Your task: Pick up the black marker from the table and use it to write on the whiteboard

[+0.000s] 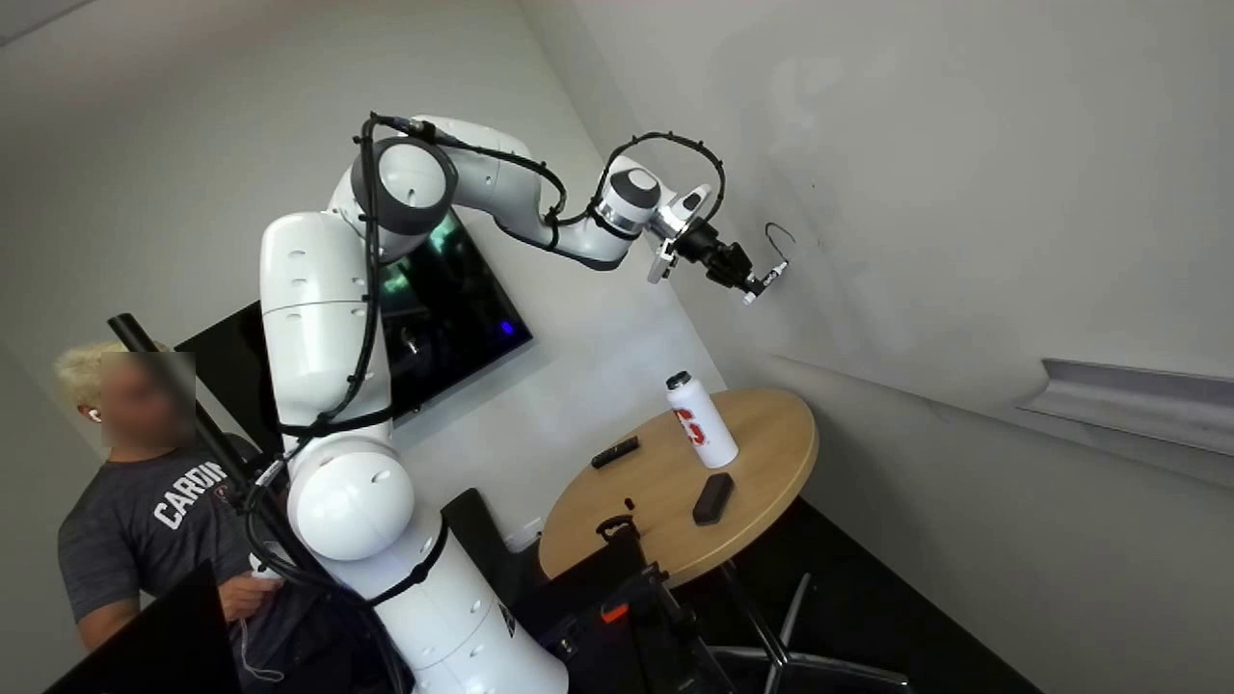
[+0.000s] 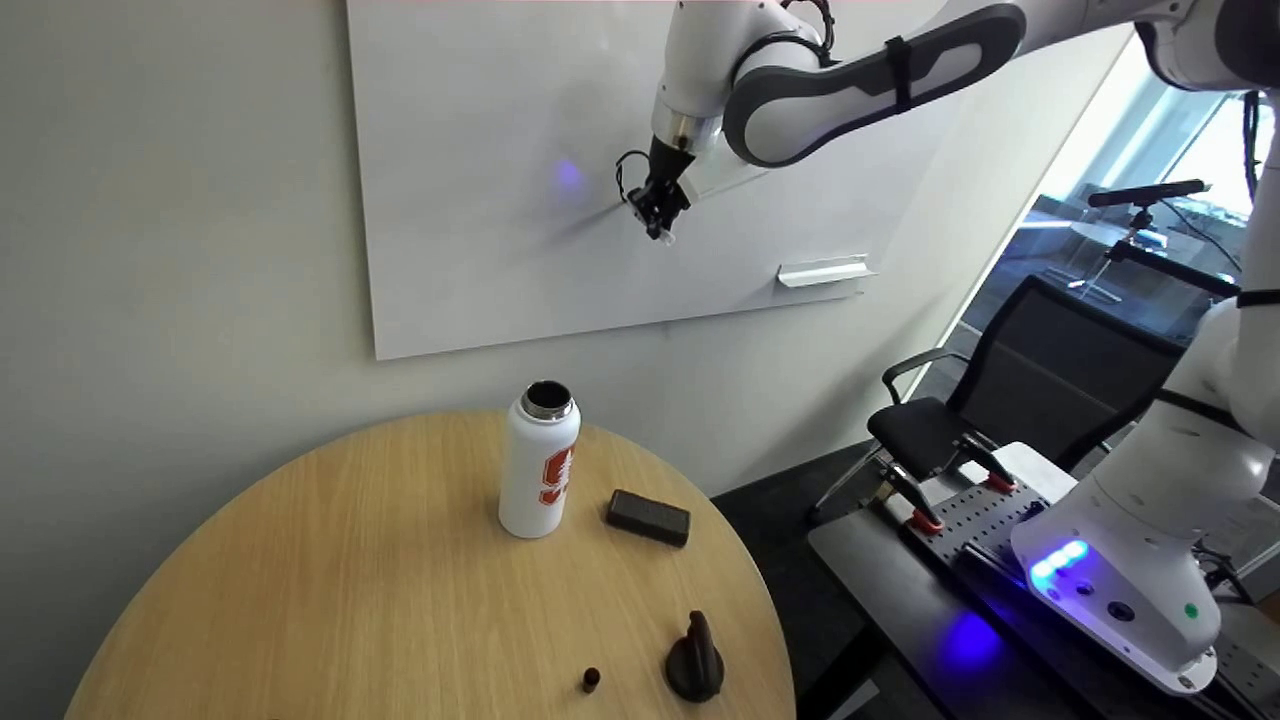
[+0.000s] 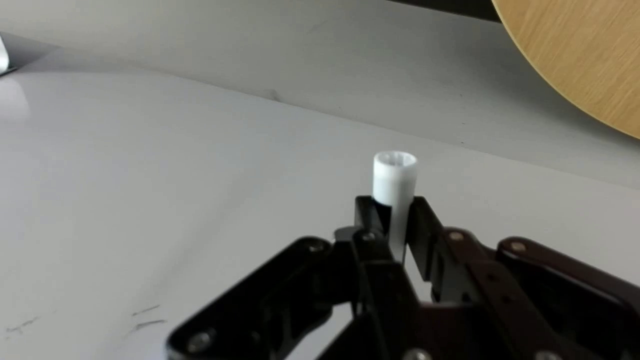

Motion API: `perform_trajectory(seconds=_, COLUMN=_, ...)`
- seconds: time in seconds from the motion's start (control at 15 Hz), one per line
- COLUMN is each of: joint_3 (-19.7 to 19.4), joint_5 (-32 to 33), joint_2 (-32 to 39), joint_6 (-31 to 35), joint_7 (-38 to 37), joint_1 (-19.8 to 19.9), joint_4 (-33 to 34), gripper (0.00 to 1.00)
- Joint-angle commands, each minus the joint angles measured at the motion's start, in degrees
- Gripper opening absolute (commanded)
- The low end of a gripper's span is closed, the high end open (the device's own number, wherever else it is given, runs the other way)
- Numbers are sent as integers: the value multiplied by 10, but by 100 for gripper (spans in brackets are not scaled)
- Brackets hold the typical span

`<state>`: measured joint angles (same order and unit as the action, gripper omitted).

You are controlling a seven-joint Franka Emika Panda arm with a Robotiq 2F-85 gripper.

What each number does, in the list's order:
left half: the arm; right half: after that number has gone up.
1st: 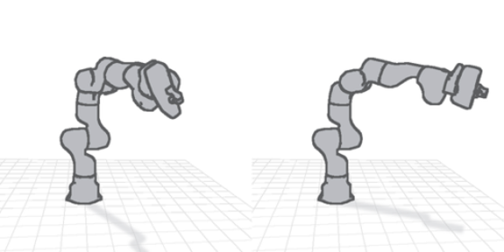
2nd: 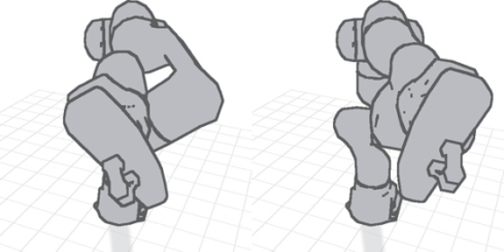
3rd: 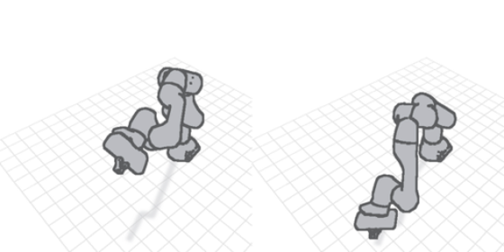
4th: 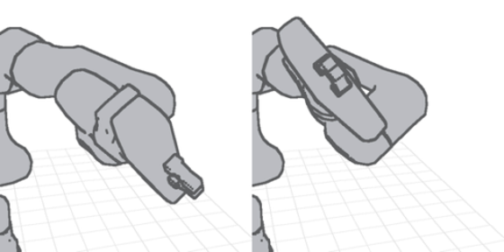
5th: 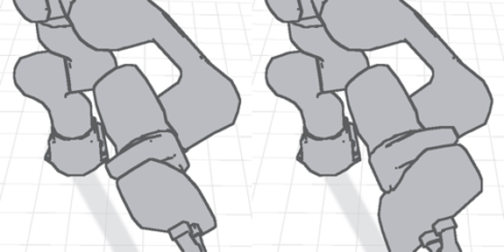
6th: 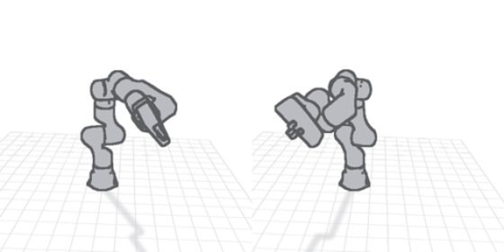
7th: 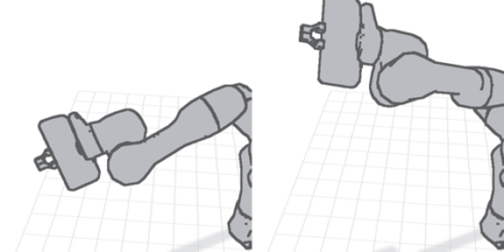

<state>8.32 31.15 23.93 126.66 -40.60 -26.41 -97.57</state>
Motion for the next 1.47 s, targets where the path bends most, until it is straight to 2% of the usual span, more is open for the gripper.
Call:
perform_trajectory(seconds=0.0, joint_3=-10, joint_5=-14, joint_2=-3, joint_6=-17, joint_7=12, joint_1=3, joint_4=10, gripper=5)
perform_trajectory(seconds=0.93, joint_3=-25, joint_5=15, joint_2=-68, joint_6=-15, joint_7=-45, joint_1=4, joint_4=-37, gripper=5)
perform_trajectory(seconds=1.4, joint_3=0, joint_5=40, joint_2=-83, joint_6=-28, joint_7=-30, joint_1=-3, joint_4=-22, gripper=5)
